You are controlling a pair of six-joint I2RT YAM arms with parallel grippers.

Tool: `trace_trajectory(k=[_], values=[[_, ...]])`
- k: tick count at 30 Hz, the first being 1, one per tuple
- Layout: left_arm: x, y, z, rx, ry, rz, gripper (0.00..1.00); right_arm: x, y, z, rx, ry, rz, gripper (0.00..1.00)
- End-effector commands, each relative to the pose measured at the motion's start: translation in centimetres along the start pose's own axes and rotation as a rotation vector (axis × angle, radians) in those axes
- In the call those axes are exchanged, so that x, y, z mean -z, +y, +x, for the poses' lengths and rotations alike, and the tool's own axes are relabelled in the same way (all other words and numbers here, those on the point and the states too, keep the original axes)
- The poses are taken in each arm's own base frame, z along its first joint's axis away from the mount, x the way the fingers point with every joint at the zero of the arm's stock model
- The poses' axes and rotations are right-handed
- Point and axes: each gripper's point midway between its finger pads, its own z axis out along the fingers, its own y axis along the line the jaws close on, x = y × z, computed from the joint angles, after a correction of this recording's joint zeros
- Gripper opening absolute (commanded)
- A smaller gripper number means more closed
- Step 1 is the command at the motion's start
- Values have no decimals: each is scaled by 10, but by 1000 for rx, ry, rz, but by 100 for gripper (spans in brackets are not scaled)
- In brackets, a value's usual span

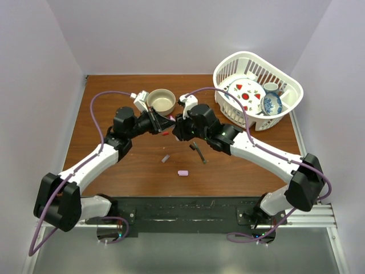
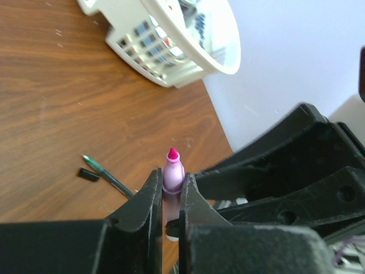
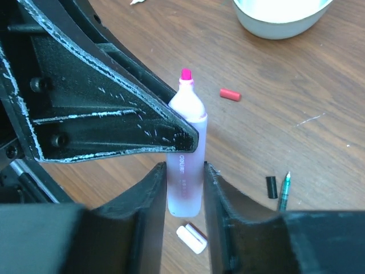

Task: Insert the pens into the pen caps

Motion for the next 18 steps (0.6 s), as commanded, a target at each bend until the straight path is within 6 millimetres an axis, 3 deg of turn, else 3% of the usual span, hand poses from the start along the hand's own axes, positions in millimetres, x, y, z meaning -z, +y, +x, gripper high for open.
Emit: trace_trajectory(k=[1,4,6,9,10,12,13,18], values=[[6,-32,8,-50,72,159,0,14,20,-31,30,-80,-84,42],[13,-43,8,-93,109,258,0,29,31,-20,79,-58,-177,60],[24,-60,6,-105,131,386,0,35,34,-13,83,-30,-210,64],[36,-78,0,-149,138,492,0,55,44,-11,37,-35,-322,64],[38,-83,-1,-169,137,511,0,64,43,-24,18,-84,-349,62],[43,-90,-2,-211,142,545,0,76,49,-17,-50,-70,-450,59],[45,-92,-1,-216,143,556,0,79,46,-30,-71,-124,-474,56],[58,-106,1,-224,119,642,0,90,55,-29,-117,-123,-583,51]])
